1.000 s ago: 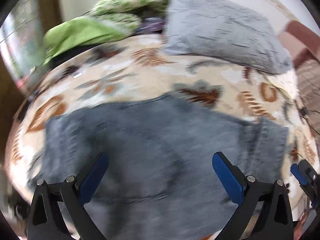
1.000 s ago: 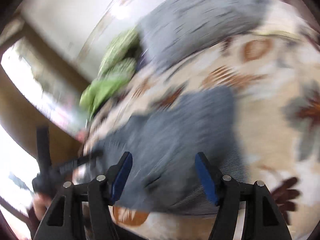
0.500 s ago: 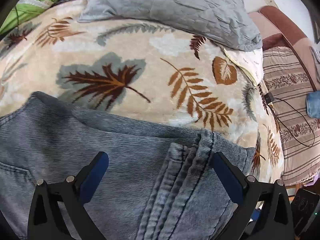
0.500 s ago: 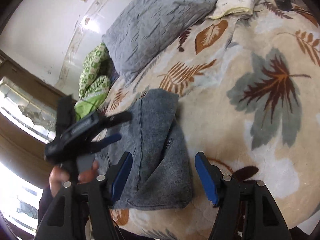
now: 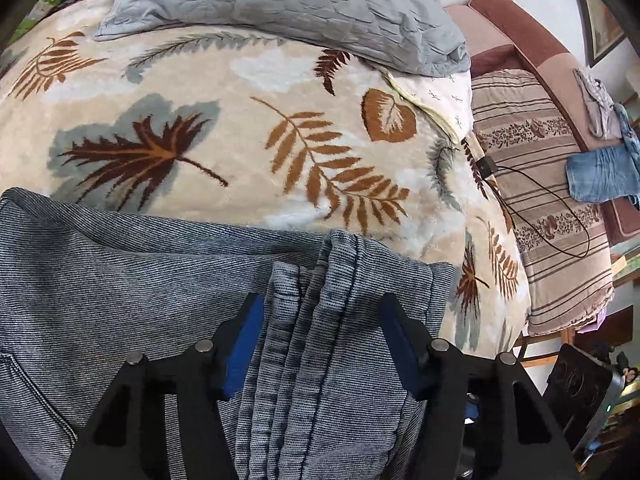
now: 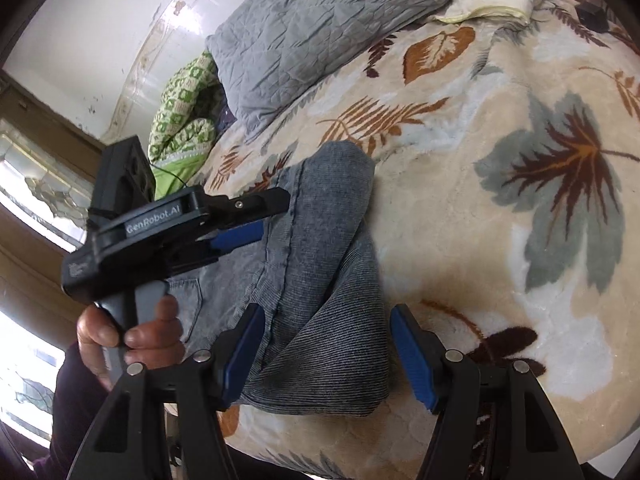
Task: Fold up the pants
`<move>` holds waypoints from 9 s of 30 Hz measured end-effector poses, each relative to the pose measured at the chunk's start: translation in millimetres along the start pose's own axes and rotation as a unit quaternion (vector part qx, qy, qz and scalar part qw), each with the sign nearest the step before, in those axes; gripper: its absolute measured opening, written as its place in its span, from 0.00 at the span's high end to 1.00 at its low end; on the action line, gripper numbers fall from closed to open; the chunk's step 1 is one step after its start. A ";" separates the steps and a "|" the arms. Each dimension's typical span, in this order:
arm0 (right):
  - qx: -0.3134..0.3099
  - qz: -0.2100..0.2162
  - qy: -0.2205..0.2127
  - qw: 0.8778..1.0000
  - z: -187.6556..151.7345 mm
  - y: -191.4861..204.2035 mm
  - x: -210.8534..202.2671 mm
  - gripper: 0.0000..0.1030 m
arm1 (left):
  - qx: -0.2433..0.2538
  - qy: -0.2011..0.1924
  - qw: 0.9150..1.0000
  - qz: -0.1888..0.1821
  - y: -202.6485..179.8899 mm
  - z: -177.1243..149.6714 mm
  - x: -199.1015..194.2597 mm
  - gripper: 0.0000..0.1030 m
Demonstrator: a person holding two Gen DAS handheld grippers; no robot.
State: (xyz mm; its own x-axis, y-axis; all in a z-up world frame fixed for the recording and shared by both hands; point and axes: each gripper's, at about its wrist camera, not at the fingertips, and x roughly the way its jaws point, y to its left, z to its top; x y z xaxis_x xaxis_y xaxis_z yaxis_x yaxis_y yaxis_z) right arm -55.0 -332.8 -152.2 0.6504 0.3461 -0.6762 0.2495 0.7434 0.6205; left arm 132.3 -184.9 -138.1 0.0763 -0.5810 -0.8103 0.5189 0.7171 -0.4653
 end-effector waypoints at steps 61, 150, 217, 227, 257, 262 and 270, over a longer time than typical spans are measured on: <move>0.160 0.104 -0.030 0.981 4.3 -38.5 13.5 0.37 | -0.072 0.041 0.985 -0.148 33.2 -79.5 -35.6 0.67; -0.037 0.014 0.020 0.999 -28.0 46.5 11.5 0.59 | 0.045 -0.140 0.955 0.258 17.8 -121.5 -96.5 0.35; -0.246 -0.150 0.010 0.957 -53.0 176.1 117.5 0.42 | -0.197 -0.202 0.936 0.209 222.3 -220.1 -212.7 0.01; -0.253 -0.079 -0.069 0.962 -46.8 171.7 61.9 0.42 | -0.276 -0.205 0.926 0.155 254.4 -202.5 -216.4 0.45; -0.176 -0.039 -0.086 0.980 -32.8 131.0 27.9 0.42 | -0.393 -0.241 0.886 0.055 248.2 -231.1 -213.9 0.30; -0.196 -0.041 -0.089 0.976 -37.2 137.4 28.4 0.42 | -0.416 -0.258 0.871 0.040 256.4 -228.6 -210.1 0.35; -0.200 -0.034 -0.091 0.975 -38.1 140.1 32.3 0.42 | -0.398 -0.256 0.879 0.058 255.1 -219.3 -210.9 0.82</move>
State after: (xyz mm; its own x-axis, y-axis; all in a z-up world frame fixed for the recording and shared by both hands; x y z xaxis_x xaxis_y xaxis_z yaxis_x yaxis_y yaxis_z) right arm -26.4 -195.7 -102.2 0.7679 0.2072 -0.6062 0.0211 0.9376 0.3472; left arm 61.9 205.0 -164.0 0.5676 -0.4376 -0.6974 -0.2624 0.7068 -0.6570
